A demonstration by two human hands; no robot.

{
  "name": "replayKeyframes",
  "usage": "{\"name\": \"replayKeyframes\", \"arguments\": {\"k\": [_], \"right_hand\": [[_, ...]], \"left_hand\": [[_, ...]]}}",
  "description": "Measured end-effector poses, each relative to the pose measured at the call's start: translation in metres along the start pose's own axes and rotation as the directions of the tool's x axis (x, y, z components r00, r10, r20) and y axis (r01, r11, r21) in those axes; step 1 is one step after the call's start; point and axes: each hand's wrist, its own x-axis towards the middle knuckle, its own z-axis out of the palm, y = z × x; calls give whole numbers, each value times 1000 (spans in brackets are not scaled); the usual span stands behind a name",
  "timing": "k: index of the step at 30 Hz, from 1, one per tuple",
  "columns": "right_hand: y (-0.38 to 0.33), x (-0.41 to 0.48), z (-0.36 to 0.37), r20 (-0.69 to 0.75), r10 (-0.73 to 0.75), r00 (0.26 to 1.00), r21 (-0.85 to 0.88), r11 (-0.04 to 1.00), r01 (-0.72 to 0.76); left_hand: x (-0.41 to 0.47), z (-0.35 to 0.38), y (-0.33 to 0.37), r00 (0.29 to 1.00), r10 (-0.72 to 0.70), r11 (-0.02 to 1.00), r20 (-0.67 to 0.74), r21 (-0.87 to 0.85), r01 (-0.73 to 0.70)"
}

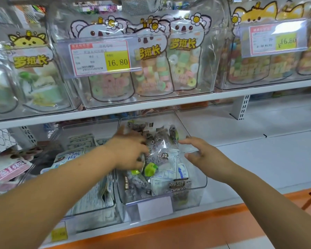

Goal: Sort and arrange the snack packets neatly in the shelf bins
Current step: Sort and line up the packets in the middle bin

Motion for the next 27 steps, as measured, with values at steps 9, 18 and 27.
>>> {"name": "replayKeyframes", "arguments": {"k": [9,18,27], "right_hand": [[-1,3,6,-79,-24,997,16,1000,26],[4,4,6,-62,3,998,124,992,5],[8,7,9,-73,-34,997,85,996,40]], "left_hand": [[28,-6,60,914,314,942,-257,-39,-335],[63,3,51,991,103,978,87,-192,-84],[84,1,80,948,60,998,312,-51,-47]]}}
